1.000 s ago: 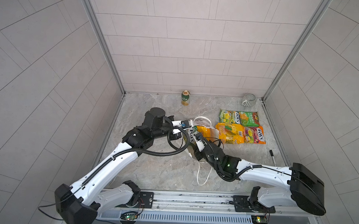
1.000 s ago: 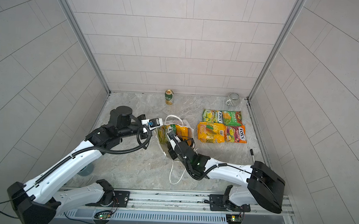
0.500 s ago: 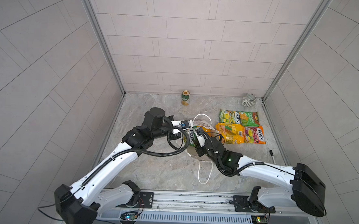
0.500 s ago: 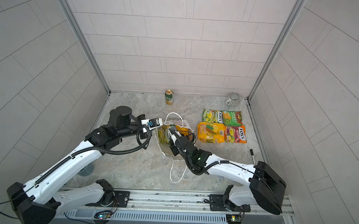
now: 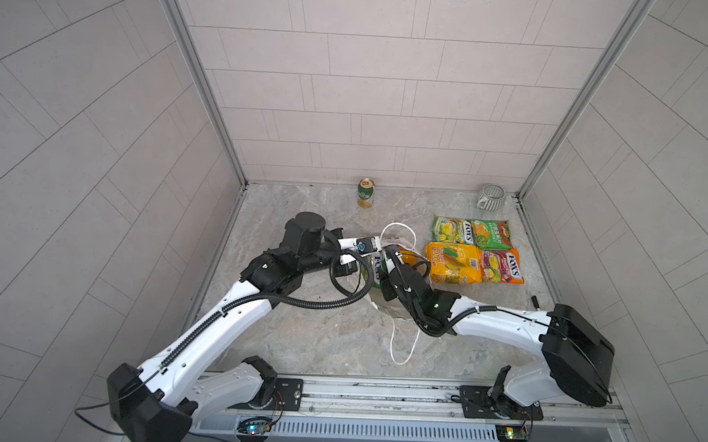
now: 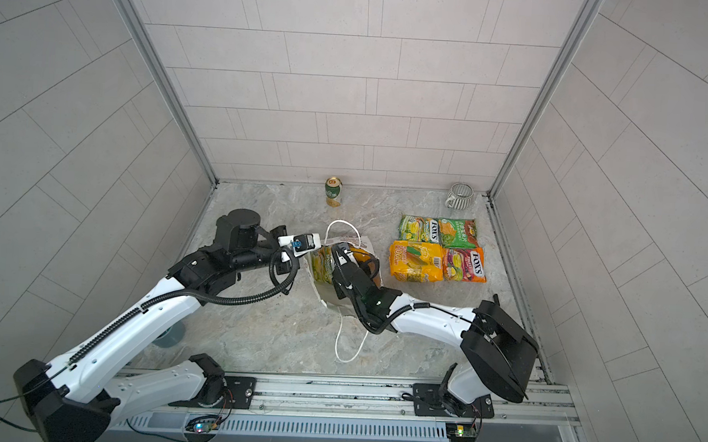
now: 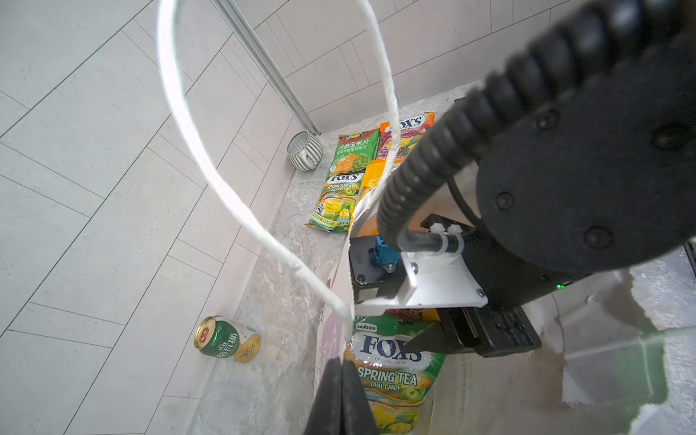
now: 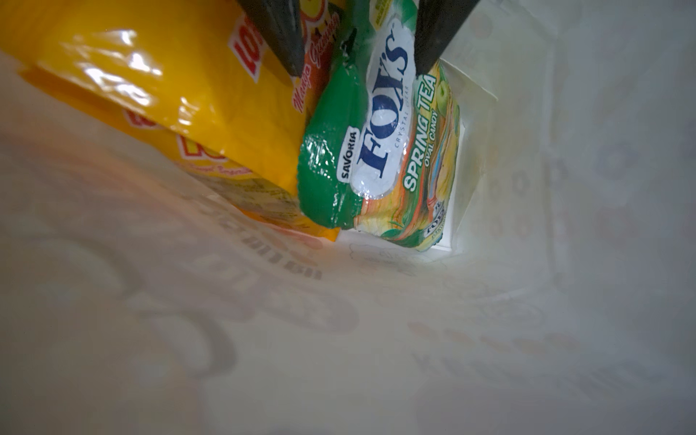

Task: Take the snacks out of the paper bag
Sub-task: 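Close the right gripper on the top of the green Fox's packet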

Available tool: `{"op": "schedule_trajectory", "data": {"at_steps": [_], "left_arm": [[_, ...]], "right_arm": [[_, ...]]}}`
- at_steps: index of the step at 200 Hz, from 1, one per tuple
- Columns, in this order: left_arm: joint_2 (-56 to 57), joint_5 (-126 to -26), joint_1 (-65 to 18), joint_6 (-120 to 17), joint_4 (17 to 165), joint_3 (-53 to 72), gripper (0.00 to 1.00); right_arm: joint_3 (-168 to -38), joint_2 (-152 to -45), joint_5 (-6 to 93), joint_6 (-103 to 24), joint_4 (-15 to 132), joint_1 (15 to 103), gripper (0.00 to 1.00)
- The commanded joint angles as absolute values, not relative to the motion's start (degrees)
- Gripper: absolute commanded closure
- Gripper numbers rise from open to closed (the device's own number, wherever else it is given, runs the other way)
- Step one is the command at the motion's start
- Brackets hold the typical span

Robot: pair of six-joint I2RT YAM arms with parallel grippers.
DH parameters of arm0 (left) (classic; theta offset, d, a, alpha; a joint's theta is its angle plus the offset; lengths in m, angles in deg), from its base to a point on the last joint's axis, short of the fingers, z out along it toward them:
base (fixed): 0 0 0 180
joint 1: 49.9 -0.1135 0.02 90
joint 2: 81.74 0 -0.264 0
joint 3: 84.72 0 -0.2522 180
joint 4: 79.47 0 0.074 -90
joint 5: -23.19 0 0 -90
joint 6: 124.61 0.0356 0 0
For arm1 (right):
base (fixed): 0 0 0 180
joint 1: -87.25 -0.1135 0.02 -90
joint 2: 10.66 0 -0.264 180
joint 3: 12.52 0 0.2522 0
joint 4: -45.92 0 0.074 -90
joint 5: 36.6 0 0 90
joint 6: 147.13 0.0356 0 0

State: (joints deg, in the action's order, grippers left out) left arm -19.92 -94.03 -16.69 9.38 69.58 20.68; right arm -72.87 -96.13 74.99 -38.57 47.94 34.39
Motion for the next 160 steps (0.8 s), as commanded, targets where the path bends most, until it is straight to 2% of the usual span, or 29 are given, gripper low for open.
{"op": "schedule_trajectory", "data": {"at_steps": [1, 65, 89, 122, 160], "left_arm": [[-20.7, -95.9, -16.4, 9.7, 71.9, 20.4, 1.0], [-21.1, -95.7, -16.4, 9.7, 71.9, 20.5, 1.0], [-20.9, -95.7, -16.4, 9.7, 71.9, 20.4, 1.0], [-21.4, -95.5, -16.4, 9.7, 71.7, 20.5, 1.0], [-21.3, -95.1, -16.4, 9.9, 71.9, 20.7, 1.0]], "right_arm": [[-74.0, -97.8, 77.8, -35.6, 46.4, 34.8, 0.52], [-78.9, -104.7, 78.2, -34.6, 45.2, 35.6, 0.6], [-79.2, -106.3, 78.6, -33.9, 43.8, 35.9, 0.66], [-79.8, -107.5, 77.5, -34.3, 43.2, 36.5, 0.76], [-79.8, -107.3, 74.3, -35.4, 42.4, 36.6, 0.95]]}}
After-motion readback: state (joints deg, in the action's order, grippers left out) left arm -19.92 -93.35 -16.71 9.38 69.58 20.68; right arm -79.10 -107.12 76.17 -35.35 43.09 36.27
